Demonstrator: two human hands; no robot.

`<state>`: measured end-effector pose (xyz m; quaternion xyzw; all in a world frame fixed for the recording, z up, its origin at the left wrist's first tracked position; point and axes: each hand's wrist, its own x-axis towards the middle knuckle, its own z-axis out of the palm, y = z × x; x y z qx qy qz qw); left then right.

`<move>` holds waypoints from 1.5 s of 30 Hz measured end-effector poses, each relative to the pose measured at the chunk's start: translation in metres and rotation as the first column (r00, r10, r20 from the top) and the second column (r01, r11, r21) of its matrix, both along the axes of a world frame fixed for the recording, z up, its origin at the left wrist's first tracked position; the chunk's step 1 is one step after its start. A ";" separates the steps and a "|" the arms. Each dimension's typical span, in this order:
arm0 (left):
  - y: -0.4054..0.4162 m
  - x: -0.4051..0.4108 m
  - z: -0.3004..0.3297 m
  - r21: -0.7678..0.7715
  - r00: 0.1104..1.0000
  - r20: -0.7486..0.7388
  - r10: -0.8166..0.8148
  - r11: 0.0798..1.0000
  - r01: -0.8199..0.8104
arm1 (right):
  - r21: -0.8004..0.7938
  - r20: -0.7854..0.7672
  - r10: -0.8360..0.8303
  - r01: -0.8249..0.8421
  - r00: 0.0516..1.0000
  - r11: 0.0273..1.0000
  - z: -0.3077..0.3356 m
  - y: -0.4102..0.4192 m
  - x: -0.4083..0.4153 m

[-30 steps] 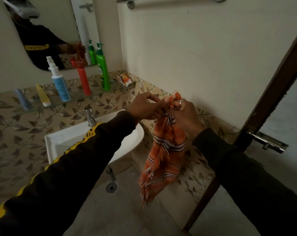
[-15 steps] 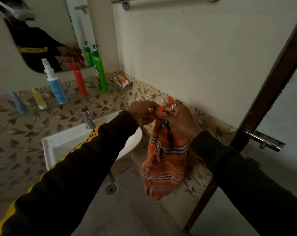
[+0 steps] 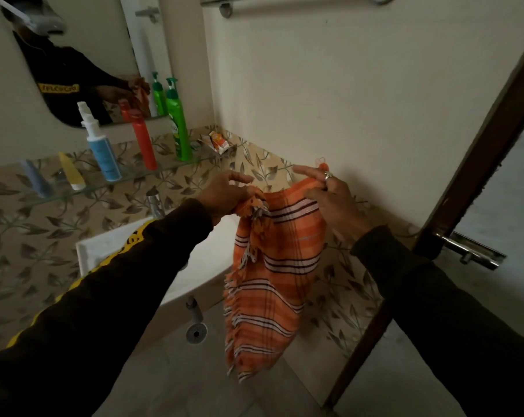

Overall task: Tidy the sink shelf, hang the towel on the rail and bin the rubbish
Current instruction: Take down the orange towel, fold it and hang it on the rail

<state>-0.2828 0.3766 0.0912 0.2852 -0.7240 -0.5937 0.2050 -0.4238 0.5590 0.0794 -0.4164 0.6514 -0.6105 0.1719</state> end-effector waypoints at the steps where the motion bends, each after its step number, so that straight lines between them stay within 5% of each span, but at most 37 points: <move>1: -0.004 0.006 0.002 -0.052 0.999 0.012 -0.034 0.998 0.034 | -0.021 0.031 0.005 -0.004 1.000 1.000 -0.001 0.002 -0.003; 9: -0.053 0.048 0.022 -0.533 0.948 0.316 -0.028 0.822 0.202 | -0.108 0.073 -0.141 0.148 0.987 0.983 0.003 0.022 -0.028; 11: -0.058 0.052 0.026 -0.671 0.917 0.396 0.049 0.698 0.252 | -0.110 0.050 -0.188 0.193 0.981 0.975 0.006 0.024 -0.030; 16: -0.053 0.046 0.034 -0.918 0.901 0.385 0.200 0.184 0.351 | -0.087 -0.217 -0.359 0.348 0.908 0.933 0.014 0.025 -0.034; 18: -0.051 0.044 0.036 -0.946 0.913 0.325 0.247 0.107 0.308 | -0.118 -0.285 -0.396 0.379 0.873 0.918 0.018 0.031 -0.036; 23: -0.053 0.031 0.043 -0.954 0.944 0.150 0.295 0.294 0.060 | -0.191 -0.398 -0.495 0.458 0.772 0.868 0.029 0.047 -0.040; 28: -0.044 0.021 0.049 -0.903 0.962 -0.047 0.269 0.399 -0.156 | -0.251 -0.329 -0.492 0.428 0.806 0.868 0.040 0.056 -0.035; 36: -0.044 0.023 0.060 -0.867 0.981 0.008 0.194 0.489 -0.090 | -0.331 -0.359 -0.554 0.453 0.751 0.828 0.050 0.068 -0.029; 41: -0.059 0.039 0.063 -0.916 0.978 0.199 0.063 0.366 0.163 | -0.290 -0.400 -0.497 0.408 0.770 0.866 0.049 0.076 -0.033; 45: -0.065 0.046 0.057 -0.941 0.974 0.224 0.012 0.263 0.214 | -0.157 -0.463 -0.329 0.289 0.823 0.944 0.058 0.083 -0.032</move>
